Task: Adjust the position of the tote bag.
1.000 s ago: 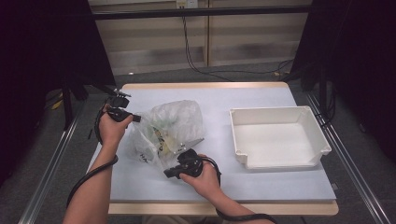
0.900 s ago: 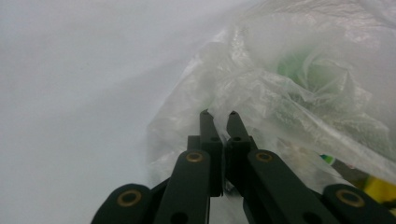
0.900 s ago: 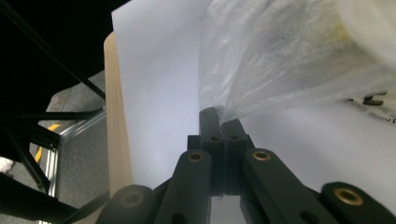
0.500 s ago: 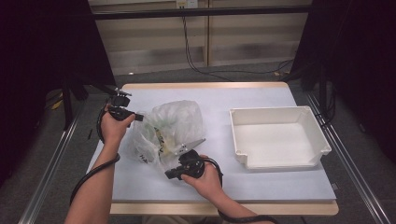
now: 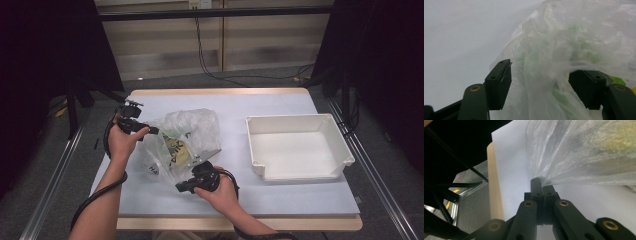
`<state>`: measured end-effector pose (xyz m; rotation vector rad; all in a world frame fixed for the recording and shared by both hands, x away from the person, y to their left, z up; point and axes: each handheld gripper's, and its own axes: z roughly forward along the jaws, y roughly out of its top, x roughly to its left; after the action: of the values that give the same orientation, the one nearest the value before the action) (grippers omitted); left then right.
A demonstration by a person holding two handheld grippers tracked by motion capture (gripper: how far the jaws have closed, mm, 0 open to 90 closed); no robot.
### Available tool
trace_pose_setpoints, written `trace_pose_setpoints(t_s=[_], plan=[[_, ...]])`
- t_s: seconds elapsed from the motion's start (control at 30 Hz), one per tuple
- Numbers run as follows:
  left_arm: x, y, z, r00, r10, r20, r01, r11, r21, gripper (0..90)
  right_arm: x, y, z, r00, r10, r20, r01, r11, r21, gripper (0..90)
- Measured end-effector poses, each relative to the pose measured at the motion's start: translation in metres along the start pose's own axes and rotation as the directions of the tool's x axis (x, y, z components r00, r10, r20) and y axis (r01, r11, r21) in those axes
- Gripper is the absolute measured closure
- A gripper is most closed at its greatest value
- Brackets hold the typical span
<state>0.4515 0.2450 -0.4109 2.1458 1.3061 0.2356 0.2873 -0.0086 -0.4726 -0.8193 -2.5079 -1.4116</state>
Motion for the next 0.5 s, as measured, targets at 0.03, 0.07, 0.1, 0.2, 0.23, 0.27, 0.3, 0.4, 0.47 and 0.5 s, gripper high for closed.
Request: trace_pose_setpoints(t_s=[0.03,0.07,0.1,0.2,0.23,0.27,0.3,0.4,0.47,0.5], plan=[[0.001,0.005,0.000,0.9996,0.027,0.004,-0.027,0.9996,0.003,38.2,0.000,0.000,0.000,1.0000,0.003,-0.003,-0.003,1.000,0.000,90.0],[0.001,0.008,0.002,0.9996,0.025,0.008,-0.025,0.9997,-0.002,40.6,-0.001,0.000,0.000,1.0000,0.002,-0.005,-0.002,1.000,0.004,90.0],[0.001,0.008,0.002,0.9996,0.025,0.008,-0.025,0.9997,-0.002,41.1,-0.001,0.000,0.000,1.0000,0.002,-0.005,-0.002,1.000,0.004,90.0],[0.002,0.018,0.008,0.9994,0.031,0.015,-0.031,0.9991,0.028,53.8,-0.003,0.001,0.002,1.0000,0.005,-0.001,-0.005,1.000,0.016,90.0],[0.004,0.021,0.010,0.9993,0.031,0.022,-0.031,0.9991,0.029,57.9,-0.004,0.001,0.003,1.0000,0.005,-0.005,-0.005,1.000,0.020,90.0],[0.005,0.024,0.012,0.9996,0.018,0.020,-0.019,0.9994,0.029,68.0,-0.006,0.001,0.004,0.9999,0.010,-0.011,-0.010,1.000,0.024,90.0],[0.006,0.027,0.014,0.9997,0.023,0.003,-0.023,0.9991,0.034,73.8,-0.006,0.001,0.004,0.9997,0.013,-0.019,-0.012,1.000,0.025,90.0],[0.010,0.033,0.018,0.9999,-0.015,0.003,0.015,0.9989,0.044,87.0,-0.007,0.000,0.004,0.9996,0.009,-0.027,-0.008,0.999,0.046,90.0],[0.014,0.037,0.021,0.9990,-0.029,0.034,0.027,0.9978,0.060,89.0,-0.007,-0.001,0.004,0.9995,0.007,-0.030,-0.005,0.999,0.051,90.0],[0.016,0.039,0.022,0.9996,-0.019,0.022,0.017,0.9979,0.062,89.7,-0.008,-0.002,0.004,0.9992,0.009,-0.039,-0.006,0.999,0.053,90.0]])
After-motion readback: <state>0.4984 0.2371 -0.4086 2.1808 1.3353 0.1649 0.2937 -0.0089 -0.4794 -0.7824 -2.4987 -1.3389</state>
